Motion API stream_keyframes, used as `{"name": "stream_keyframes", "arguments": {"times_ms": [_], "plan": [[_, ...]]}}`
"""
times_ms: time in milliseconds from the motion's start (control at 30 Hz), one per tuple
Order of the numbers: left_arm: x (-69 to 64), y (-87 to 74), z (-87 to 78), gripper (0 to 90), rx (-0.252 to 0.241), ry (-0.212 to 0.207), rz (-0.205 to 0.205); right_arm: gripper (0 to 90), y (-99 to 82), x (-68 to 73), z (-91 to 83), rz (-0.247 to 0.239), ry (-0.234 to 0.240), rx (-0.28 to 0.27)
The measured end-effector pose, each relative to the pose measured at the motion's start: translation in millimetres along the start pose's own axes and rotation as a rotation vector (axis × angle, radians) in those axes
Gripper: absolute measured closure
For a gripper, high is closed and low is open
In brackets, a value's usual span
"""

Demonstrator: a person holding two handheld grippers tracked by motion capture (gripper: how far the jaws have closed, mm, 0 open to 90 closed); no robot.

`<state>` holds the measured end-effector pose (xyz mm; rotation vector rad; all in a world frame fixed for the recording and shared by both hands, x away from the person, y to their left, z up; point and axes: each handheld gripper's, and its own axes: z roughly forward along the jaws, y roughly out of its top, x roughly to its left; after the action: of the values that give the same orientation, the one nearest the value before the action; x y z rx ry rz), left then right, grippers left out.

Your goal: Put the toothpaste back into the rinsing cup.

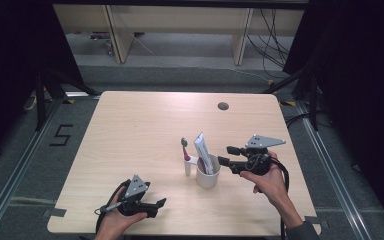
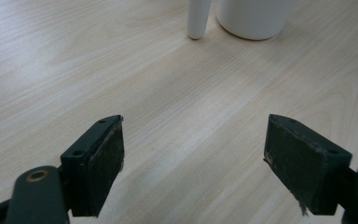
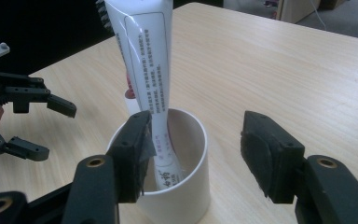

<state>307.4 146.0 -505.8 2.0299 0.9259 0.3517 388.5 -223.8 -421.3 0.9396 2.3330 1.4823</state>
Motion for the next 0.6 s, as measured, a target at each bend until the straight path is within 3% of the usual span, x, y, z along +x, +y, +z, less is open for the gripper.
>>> {"name": "stream_keyframes", "arguments": {"times_ms": [133, 167, 200, 233, 267, 300, 333, 367, 400, 600], "plan": [[0.2, 0.0, 0.1, 19.6, -0.001, -0.001, -0.001, 42.0, -2.1, 0.2, -3.7, 0.043, 0.006, 0.002], [0.1, 0.0, 0.1, 19.5, -0.001, -0.001, -0.002, 41.5, -2.2, -2.5, -4.7, 0.015, -0.001, -0.001], [0.1, 0.0, 0.4, 19.5, -0.004, -0.001, -0.003, 41.1, -3.5, -1.4, -5.7, 0.047, -0.001, -0.002], [0.2, 0.1, 0.4, 19.5, -0.002, -0.002, -0.003, 40.9, -3.9, -4.2, -7.7, 0.019, -0.02, 0.003], [0.7, 0.2, -0.2, 19.6, 0.006, -0.001, 0.004, 40.6, -4.9, -4.0, -7.7, 0.038, -0.013, -0.005], [0.7, 0.0, -0.1, 19.5, 0.005, -0.001, 0.005, 40.3, -5.3, -5.9, -9.7, 0.024, -0.025, 0.0], [0.4, -0.1, 0.1, 19.5, 0.002, -0.002, 0.002, 39.9, -6.6, -5.5, -9.8, 0.05, -0.013, -0.004], [0.7, -0.1, -0.5, 19.5, 0.006, 0.0, 0.006, 39.3, -7.0, -7.7, -11.4, 0.034, -0.025, -0.003], [0.2, -0.1, -0.1, 19.5, -0.001, -0.001, -0.002, 38.6, -7.9, -6.6, -12.8, 0.066, -0.02, 0.002], [0.7, 0.0, -0.5, 19.5, 0.004, 0.0, 0.002, 35.6, -13.1, -12.9, -20.0, 0.07, -0.047, -0.014]]}}
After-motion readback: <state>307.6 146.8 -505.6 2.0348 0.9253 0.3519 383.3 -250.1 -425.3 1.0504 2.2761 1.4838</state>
